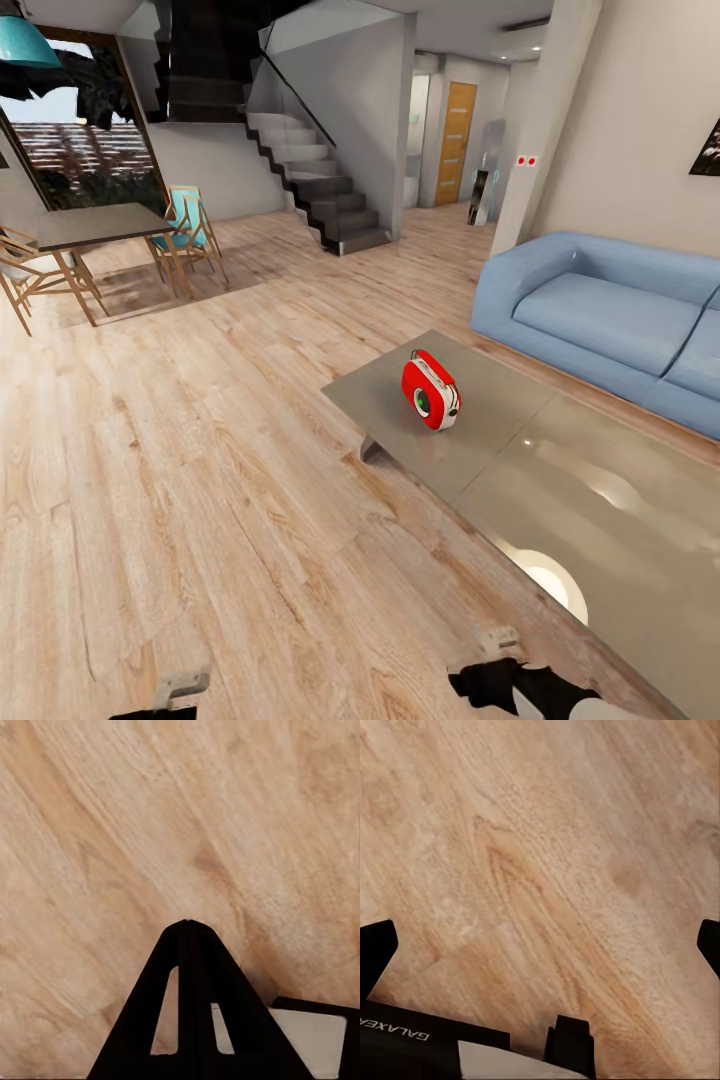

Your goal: Turn on the radio receiver that's on the table in the living room.

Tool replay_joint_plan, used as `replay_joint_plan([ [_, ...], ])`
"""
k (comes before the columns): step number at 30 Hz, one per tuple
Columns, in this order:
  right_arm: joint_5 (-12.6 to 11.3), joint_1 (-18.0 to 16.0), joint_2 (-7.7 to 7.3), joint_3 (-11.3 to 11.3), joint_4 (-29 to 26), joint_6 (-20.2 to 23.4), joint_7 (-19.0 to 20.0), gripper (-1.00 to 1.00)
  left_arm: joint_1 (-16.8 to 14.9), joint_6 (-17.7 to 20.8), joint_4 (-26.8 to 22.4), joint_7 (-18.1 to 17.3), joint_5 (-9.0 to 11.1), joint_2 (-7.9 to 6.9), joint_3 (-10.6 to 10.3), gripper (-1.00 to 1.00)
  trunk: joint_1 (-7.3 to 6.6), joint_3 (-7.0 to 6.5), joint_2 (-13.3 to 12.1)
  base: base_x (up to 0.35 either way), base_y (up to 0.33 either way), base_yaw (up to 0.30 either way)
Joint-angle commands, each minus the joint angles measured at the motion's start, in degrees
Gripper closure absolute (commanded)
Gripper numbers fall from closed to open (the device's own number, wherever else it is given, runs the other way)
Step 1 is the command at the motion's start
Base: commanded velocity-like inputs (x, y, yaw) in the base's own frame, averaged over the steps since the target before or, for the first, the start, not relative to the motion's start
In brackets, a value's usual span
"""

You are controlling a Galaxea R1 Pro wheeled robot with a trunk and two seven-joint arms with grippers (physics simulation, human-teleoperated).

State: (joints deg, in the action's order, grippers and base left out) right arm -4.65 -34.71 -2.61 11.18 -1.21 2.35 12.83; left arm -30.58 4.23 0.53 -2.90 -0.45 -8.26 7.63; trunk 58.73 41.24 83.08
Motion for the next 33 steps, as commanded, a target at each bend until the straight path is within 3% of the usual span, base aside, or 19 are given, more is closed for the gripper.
replay_joint_plan([
  [1,-0.01,0.47,-0.01,-0.02,-0.01,-0.06,0.00,-1.00,0.51,0.00,0.00,0.00,0.01,0.00,0.01,1.00,0.00,0.00,0.00,0.000,0.000,0.000],
  [11,-0.07,2.97,-0.10,-0.02,0.06,-3.69,-0.96,-1.00,2.86,-0.01,-0.09,-0.01,0.00,-0.23,0.01,1.00,0.00,0.00,0.00,0.000,0.000,0.000],
  [33,-0.53,4.03,0.38,-0.02,-0.03,-4.07,-1.33,-1.00,4.30,0.53,2.87,0.35,0.17,0.29,-0.10,1.00,0.00,0.00,0.00,0.000,0.000,0.000],
])
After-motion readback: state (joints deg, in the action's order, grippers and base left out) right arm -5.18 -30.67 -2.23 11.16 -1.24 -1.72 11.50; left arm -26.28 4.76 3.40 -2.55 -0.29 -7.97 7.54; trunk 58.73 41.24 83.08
